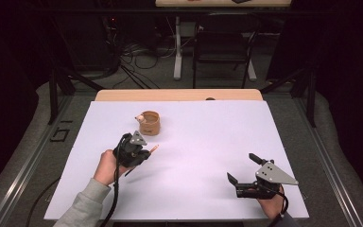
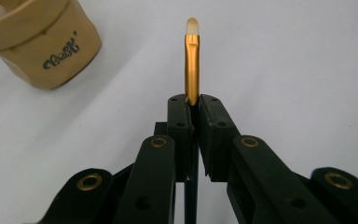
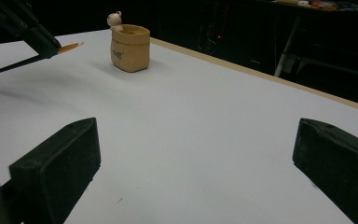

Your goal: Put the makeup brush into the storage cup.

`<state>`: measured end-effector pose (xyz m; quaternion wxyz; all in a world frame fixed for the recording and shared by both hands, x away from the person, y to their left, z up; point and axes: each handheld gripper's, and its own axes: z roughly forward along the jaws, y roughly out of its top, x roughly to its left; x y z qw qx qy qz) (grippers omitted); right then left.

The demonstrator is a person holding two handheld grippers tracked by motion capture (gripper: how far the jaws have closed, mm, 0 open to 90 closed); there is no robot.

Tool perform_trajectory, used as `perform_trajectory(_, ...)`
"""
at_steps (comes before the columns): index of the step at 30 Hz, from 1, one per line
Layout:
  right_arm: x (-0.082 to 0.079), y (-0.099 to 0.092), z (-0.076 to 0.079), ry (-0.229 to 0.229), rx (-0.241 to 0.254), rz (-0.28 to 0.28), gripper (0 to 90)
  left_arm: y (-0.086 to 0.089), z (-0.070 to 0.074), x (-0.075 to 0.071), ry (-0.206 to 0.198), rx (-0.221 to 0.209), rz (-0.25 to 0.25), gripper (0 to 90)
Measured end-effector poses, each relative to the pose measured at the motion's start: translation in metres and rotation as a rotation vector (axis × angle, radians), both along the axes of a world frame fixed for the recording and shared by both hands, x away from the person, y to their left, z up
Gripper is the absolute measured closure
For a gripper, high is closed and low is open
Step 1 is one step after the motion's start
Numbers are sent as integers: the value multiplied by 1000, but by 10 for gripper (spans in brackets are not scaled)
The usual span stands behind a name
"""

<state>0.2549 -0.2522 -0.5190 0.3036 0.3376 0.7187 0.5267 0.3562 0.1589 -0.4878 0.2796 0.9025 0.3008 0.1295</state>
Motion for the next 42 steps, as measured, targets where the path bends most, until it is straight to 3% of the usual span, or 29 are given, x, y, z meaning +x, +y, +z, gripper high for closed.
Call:
perform_trajectory(6,0,0,0,-1,-1,1,4,3,5,0,-42,-32,1,836)
perform_trajectory(13,1,1,0,-1,1,1,4,9,0,6,-40,-90,-3,836)
perform_trajectory(18,1,0,0,2,-3,0,4,11,0,6,-70,-124,4,836)
perform_trajectory(22,1,1,-1,-3,3,1,4,12,1,5,-99,-138,10,836)
perform_trajectory(29,1,0,-1,4,-1,-1,4,12,-1,6,-105,-163,4,836)
perform_trajectory(42,2,0,-1,4,-2,2,4,11,-1,5,-195,-199,28,836)
